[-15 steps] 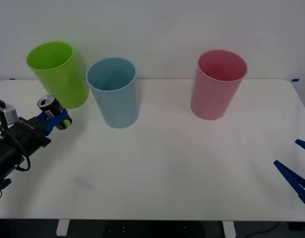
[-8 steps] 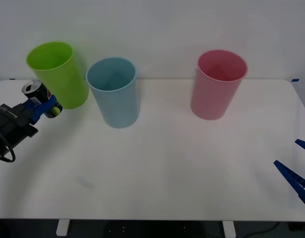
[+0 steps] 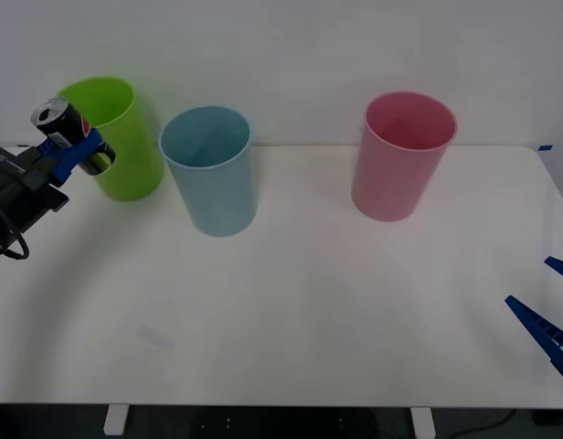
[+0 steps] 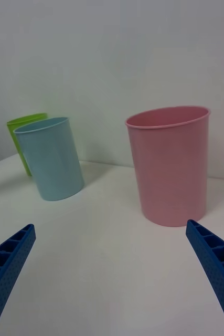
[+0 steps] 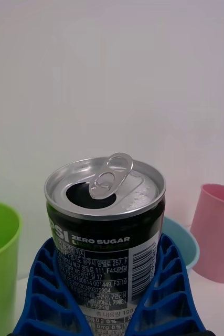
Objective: Grasp the object on the table and drop it into the matching bin: aluminum can to the light blue bin, PET bottle to the pink bin.
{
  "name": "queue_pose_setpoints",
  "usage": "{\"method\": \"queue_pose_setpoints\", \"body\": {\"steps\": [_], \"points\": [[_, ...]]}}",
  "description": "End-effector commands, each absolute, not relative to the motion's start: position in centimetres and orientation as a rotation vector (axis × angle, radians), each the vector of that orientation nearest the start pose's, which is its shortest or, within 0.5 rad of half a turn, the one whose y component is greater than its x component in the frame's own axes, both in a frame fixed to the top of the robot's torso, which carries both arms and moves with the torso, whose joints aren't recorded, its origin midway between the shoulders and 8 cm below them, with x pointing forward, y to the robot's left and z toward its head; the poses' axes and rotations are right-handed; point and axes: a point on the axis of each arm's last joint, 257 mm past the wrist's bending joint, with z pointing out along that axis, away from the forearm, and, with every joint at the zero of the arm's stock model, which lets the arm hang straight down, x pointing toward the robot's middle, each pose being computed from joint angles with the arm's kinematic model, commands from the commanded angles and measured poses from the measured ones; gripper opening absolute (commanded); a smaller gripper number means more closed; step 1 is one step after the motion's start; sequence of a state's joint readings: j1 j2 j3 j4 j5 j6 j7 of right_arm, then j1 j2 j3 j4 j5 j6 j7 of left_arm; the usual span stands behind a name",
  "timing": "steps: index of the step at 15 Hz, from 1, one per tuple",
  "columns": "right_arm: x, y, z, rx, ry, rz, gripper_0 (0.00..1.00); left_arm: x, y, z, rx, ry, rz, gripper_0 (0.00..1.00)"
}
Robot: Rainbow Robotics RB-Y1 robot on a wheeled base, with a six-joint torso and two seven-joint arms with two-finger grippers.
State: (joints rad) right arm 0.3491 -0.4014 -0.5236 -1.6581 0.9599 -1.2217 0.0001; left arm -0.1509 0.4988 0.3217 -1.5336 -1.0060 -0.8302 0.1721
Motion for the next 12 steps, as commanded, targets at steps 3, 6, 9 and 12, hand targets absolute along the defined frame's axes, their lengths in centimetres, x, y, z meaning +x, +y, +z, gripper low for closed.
{"method": "queue_pose_setpoints", "body": {"steps": [3, 6, 9, 12], "points": [[34.2, -33.0, -16.9, -0.465, 1.441, 0.567, 1.00, 53.6, 27.7, -1.9, 0.368, 1.277, -0.599, 0.00], [34.2, -33.0, -16.9, -0.465, 1.441, 0.567, 1.00, 55.0, 25.5, -0.7, 0.393, 1.284, -0.606, 0.00], [34.2, -33.0, -16.9, -0.465, 1.441, 0.567, 1.00, 56.5, 23.1, -0.8, 0.416, 1.301, -0.581, 0.01], [34.2, -33.0, -16.9, -0.465, 1.441, 0.567, 1.00, 57.8, 20.7, -1.1, 0.432, 1.306, -0.550, 0.01]]}}
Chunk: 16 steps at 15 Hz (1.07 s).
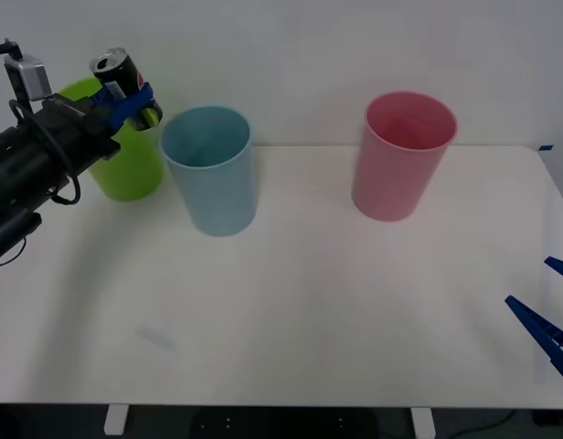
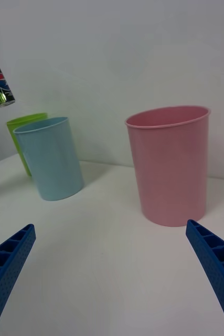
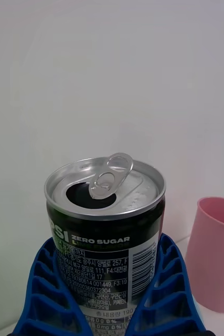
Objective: Grasp the object on the table and drop it into the matching bin: aluminum can to the light blue bin, PET bottle to the pink bin.
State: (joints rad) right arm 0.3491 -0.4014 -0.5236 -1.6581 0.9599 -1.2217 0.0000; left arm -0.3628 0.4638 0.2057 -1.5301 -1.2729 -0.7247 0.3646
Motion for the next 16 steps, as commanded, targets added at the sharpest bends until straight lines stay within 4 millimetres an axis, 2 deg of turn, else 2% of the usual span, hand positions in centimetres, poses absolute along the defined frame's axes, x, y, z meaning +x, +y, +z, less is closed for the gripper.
{"method": "queue_pose_setpoints", "body": {"steps": [1, 5, 12, 16], "points": [[34.2, -33.0, -16.9, -0.465, 1.441, 0.567, 1.00, 58.1, 20.0, -1.1, 0.436, 1.306, -0.542, 0.01], [34.2, -33.0, -16.9, -0.465, 1.441, 0.567, 1.00, 59.2, 17.3, -1.0, 0.460, 1.308, -0.502, 0.02], [34.2, -33.0, -16.9, -0.465, 1.441, 0.567, 1.00, 61.9, 15.7, -1.2, 0.499, 1.344, -0.449, 0.02], [34.2, -33.0, -16.9, -0.465, 1.441, 0.567, 1.00, 62.6, 14.8, -1.8, 0.523, 1.365, -0.443, 0.02]]}}
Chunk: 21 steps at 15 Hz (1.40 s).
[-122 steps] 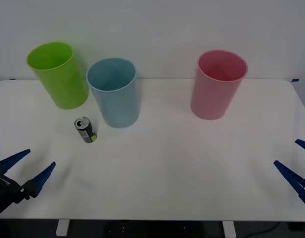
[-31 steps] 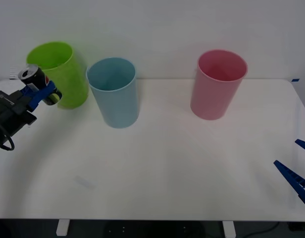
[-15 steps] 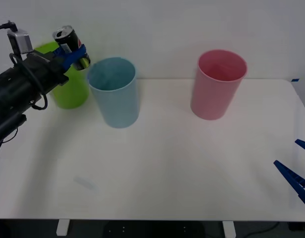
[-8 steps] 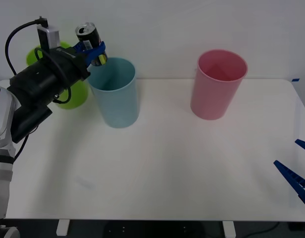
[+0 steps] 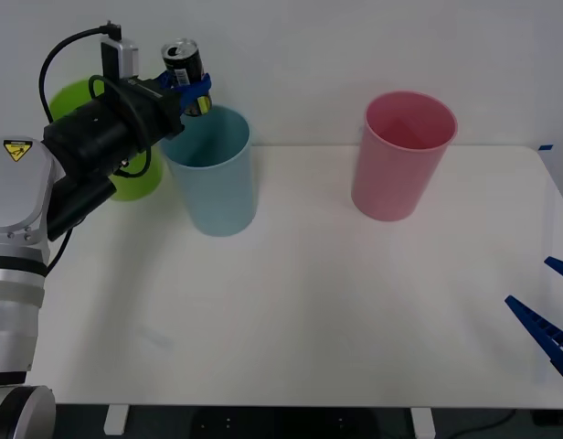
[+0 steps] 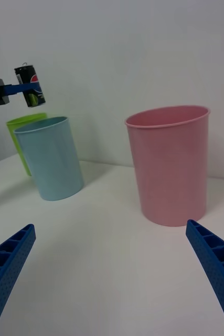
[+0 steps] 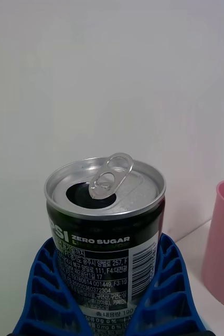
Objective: Grasp the object on the table and drop it into the matching bin: aluminum can to the light blue bin, PET bottle to the pink bin.
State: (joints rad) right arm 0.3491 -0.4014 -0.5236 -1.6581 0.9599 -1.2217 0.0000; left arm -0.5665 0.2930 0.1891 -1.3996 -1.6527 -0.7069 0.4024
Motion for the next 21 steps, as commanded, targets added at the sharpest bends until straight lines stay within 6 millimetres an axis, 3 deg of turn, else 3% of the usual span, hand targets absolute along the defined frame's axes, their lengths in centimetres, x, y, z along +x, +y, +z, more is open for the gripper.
{"method": "queue_pose_setpoints", "body": {"steps": [1, 7, 8, 9, 10, 21], "points": [[34.2, -33.0, -16.9, -0.465, 1.441, 0.567, 1.00, 62.6, 14.7, -1.8, 0.525, 1.364, -0.443, 0.03], [34.2, -33.0, -16.9, -0.465, 1.441, 0.567, 1.00, 62.6, 14.5, -1.6, 0.531, 1.361, -0.441, 0.04], [34.2, -33.0, -16.9, -0.465, 1.441, 0.567, 1.00, 62.7, 14.6, -1.6, 0.529, 1.361, -0.439, 0.16], [34.2, -33.0, -16.9, -0.465, 1.441, 0.567, 1.00, 62.6, 14.6, -1.5, 0.528, 1.357, -0.440, 0.43], [34.2, -33.0, -16.9, -0.465, 1.441, 0.567, 1.00, 62.6, 14.6, -1.4, 0.528, 1.353, -0.441, 1.00], [34.2, -33.0, -16.9, -0.465, 1.441, 0.567, 1.00, 62.1, 16.2, -1.3, 0.477, 1.340, -0.487, 1.00]]}}
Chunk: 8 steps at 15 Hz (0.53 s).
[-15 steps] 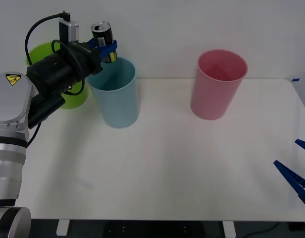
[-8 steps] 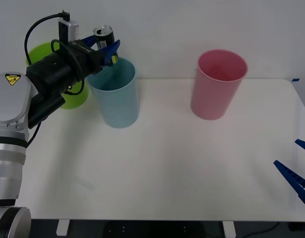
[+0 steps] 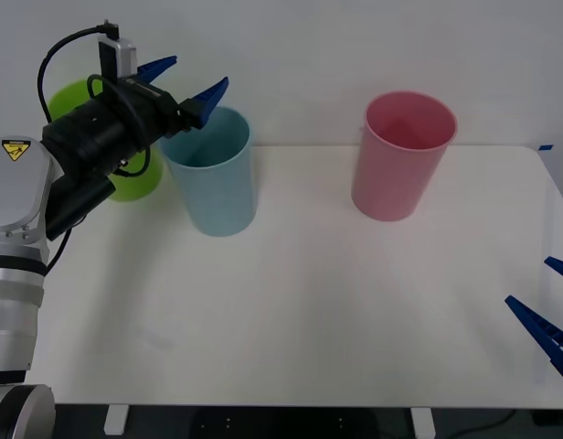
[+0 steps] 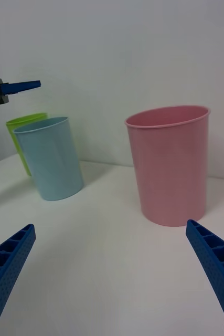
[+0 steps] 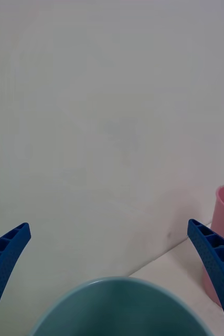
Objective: Grasp the object on the table and drop it into the matching bin: aluminum can to the light blue bin, PET bottle to the pink bin.
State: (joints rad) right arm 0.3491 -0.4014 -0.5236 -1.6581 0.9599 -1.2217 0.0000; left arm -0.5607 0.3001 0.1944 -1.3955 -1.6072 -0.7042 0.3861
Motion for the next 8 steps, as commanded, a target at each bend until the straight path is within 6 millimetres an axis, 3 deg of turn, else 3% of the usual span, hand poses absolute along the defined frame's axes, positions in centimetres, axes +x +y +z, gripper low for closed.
{"method": "queue_pose_setpoints", "body": {"steps": [1, 8], "points": [[34.2, -33.0, -16.9, -0.465, 1.441, 0.567, 1.00, 61.9, 16.6, -1.2, 0.467, 1.335, -0.500, 1.00], [34.2, -33.0, -16.9, -0.465, 1.441, 0.567, 1.00, 59.6, 20.0, -2.0, 0.470, 1.315, -0.548, 1.00]]}}
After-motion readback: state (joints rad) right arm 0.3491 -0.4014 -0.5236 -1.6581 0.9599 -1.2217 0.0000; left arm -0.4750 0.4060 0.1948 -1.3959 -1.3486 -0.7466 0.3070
